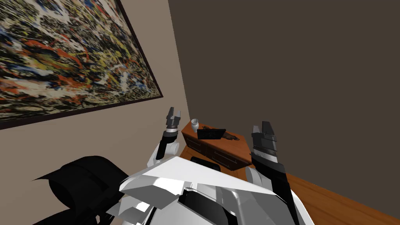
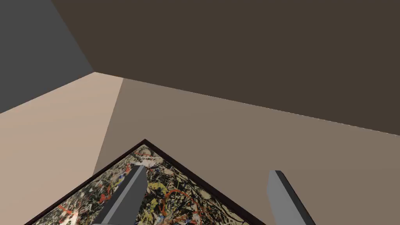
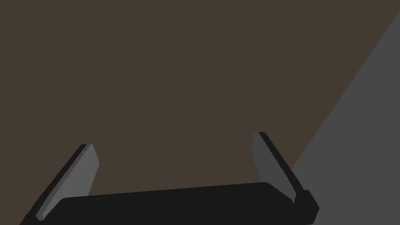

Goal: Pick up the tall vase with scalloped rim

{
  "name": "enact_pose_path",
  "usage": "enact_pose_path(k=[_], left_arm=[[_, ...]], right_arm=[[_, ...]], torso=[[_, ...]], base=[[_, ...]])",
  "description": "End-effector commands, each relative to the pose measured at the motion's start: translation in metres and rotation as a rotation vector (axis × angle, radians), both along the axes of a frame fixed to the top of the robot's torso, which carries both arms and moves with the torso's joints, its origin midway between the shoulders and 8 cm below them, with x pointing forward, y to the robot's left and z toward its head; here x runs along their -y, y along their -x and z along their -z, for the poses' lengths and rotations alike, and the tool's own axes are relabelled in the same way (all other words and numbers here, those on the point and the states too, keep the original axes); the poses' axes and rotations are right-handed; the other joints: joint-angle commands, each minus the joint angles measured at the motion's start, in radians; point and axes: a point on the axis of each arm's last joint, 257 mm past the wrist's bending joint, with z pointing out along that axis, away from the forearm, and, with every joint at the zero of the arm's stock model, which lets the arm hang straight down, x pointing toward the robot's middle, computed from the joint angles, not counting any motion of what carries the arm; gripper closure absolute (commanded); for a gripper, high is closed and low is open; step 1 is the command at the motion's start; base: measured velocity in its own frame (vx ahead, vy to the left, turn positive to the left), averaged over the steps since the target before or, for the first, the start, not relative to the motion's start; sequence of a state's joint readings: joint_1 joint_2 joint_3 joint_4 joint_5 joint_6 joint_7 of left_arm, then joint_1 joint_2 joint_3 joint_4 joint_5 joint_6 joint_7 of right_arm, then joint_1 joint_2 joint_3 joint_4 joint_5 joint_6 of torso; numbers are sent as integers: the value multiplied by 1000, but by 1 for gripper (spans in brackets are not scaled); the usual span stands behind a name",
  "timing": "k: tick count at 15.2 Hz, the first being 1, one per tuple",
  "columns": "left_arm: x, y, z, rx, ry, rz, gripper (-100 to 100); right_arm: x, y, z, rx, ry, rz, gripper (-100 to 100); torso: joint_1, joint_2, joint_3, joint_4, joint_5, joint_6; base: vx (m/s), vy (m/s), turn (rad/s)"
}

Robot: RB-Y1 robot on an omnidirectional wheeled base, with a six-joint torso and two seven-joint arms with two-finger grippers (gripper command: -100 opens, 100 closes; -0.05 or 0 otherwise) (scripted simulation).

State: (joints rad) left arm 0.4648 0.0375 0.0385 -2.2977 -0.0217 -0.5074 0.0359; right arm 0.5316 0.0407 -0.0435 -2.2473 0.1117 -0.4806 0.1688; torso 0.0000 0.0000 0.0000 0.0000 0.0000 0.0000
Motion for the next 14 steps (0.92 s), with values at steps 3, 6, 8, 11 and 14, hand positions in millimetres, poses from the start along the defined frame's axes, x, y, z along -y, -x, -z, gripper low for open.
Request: enact_pose_path(k=[3,6,8,11,14], left_arm=[[2,-16,13,-67,-43,20,-100],[0,-32,26,-131,-61,25,-100],[-2,-42,35,-168,-68,25,-100],[-6,-52,45,-215,-73,22,-100],[-10,-63,56,-263,-76,17,-100]], right_arm=[[0,0,0,0,0,0,0],[0,0,0,0,0,0,0],[0,0,0,0,0,0,0],[0,0,0,0,0,0,0],[0,0,0,0,0,0,0]], torso=[[1,0,0,0,0,0],[2,0,0,0,0,0],[2,0,0,0,0,0],[2,0,0,0,0,0],[2,0,0,0,0,0]], base=[[-4,9,-71],[-9,19,-92],[-10,17,-68],[-10,17,-97],[-11,19,-78]])
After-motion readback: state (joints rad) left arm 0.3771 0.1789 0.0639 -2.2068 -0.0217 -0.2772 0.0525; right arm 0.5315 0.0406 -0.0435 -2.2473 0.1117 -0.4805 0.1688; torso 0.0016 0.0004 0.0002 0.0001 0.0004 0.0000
